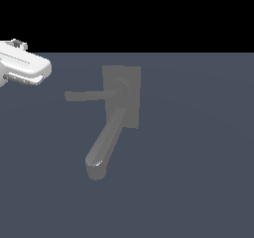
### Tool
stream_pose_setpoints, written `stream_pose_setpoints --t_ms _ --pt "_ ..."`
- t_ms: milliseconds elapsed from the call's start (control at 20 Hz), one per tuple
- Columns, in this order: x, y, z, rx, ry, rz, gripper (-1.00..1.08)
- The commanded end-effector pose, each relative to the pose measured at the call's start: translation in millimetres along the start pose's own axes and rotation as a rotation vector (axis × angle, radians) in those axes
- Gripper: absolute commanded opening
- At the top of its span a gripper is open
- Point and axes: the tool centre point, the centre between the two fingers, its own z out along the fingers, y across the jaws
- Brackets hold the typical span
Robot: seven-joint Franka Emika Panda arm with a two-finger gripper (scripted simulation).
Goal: Turn on the faucet by rotating a designated handle.
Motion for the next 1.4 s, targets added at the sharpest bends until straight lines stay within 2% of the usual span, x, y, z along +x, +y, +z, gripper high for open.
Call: stream_pose_setpoints --t_ms 0,200,450,1000,1350 --pt "22.8 -29.4 -4.1 0.028 0.053 -0.071 -1.0" --pt "46.1 -66.5 -10.3 0.067 0.112 -0.152 -1.0" --pt "60.8 -96.4 -15.4 0.1 0.154 -0.213 -1.0" --pt "101.7 -132.9 -49.2 0.148 0.282 -0.313 -1.0" --pt "105.3 -135.1 -53.1 0.152 0.294 -0.319 -1.0"
